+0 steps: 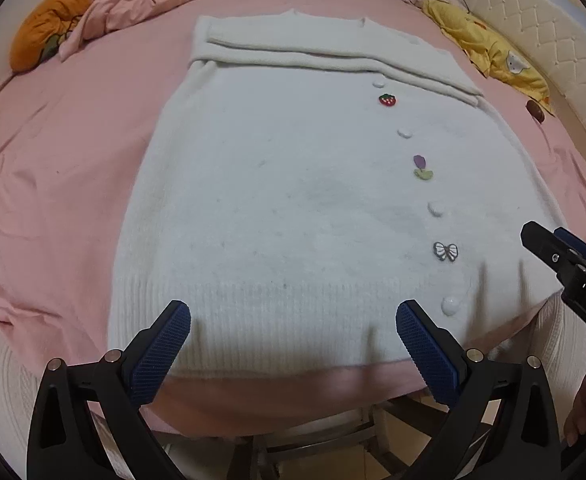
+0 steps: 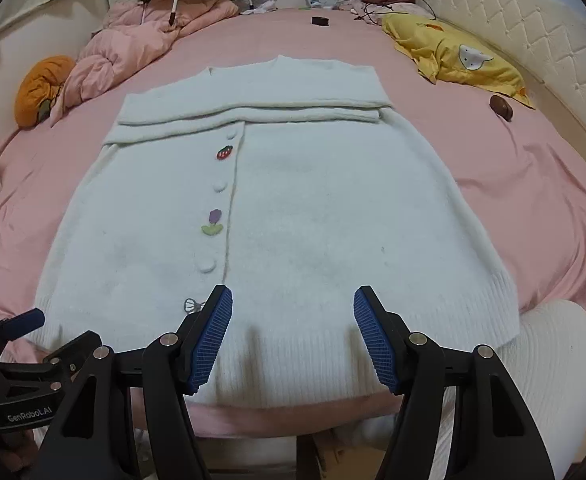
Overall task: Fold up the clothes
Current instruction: 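Move both open grippers down to the cardigan hem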
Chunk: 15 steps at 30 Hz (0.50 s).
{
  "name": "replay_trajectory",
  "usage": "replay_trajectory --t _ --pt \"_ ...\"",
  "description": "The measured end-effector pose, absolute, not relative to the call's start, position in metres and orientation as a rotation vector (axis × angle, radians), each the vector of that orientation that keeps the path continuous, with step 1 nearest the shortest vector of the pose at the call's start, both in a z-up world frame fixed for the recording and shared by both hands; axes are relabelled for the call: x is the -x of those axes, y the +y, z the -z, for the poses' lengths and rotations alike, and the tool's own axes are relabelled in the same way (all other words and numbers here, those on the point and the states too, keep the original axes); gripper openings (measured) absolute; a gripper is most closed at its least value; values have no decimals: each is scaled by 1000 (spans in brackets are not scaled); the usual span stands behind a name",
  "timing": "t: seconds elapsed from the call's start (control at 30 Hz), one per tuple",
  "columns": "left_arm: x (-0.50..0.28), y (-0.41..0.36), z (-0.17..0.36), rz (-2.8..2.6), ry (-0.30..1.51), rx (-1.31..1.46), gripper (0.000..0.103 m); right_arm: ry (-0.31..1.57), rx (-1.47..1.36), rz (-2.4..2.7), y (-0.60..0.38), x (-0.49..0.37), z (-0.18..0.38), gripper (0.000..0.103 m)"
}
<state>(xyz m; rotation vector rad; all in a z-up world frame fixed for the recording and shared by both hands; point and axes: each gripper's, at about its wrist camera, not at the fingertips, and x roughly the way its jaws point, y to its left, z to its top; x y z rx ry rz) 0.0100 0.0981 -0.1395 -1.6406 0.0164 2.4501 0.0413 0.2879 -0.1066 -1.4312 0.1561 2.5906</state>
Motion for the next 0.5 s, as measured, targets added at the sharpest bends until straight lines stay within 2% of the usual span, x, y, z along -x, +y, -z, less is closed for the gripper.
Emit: replay_trajectory --t 0.3,0.5 --pt "1 80 143 -2458 -62 1703 103 188 1462 -2587 297 -41 107 64" --pt "29 22 140 -2306 -237 1722 103 275 1639 -2504 350 -19 112 64"
